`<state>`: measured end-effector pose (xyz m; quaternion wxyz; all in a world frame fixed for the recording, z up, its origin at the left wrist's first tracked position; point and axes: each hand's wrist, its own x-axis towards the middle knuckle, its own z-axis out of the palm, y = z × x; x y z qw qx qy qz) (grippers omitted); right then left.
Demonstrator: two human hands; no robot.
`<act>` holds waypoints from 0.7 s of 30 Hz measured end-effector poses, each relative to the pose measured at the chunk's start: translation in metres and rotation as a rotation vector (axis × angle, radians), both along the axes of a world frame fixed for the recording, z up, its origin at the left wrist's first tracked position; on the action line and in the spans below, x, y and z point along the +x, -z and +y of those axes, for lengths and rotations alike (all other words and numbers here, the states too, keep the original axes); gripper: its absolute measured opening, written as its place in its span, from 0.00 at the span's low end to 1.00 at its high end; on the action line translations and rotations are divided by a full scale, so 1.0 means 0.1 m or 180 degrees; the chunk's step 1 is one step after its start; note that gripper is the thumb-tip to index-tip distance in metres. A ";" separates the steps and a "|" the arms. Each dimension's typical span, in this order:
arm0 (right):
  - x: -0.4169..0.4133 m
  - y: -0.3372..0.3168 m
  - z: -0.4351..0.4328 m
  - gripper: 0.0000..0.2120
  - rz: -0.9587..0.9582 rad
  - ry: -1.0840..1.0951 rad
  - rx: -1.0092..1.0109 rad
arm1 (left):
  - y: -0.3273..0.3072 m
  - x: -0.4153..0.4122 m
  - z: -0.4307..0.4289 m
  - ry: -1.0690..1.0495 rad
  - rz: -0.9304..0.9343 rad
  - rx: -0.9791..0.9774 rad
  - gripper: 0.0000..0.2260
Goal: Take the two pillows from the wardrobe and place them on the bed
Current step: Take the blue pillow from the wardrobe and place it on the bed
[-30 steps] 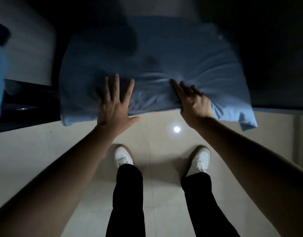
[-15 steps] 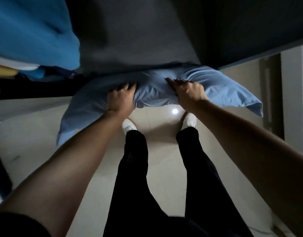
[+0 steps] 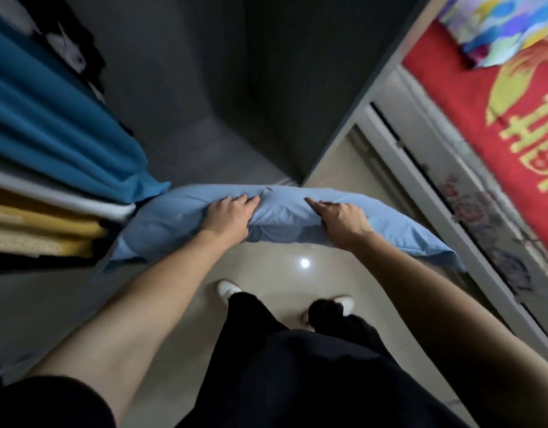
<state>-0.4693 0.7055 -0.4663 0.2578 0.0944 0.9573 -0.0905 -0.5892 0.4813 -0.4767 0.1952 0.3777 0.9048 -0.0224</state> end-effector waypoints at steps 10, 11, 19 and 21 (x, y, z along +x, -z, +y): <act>1.45 -1.13 1.93 0.26 0.0503 0.0715 0.0522 | -1.05 0.98 2.26 0.0793 0.0458 0.0494 0.25; 1.64 -1.24 2.16 0.25 0.0594 0.0834 0.0526 | -1.15 1.11 2.54 0.0869 0.0525 0.0581 0.24; 2.73 -2.00 3.69 0.23 0.1267 0.1383 0.1594 | -1.86 1.85 4.47 0.1229 0.0872 0.1273 0.20; 2.79 -2.14 3.97 0.22 0.1592 0.1531 0.1812 | -2.01 1.85 4.81 0.1257 0.0885 0.1451 0.16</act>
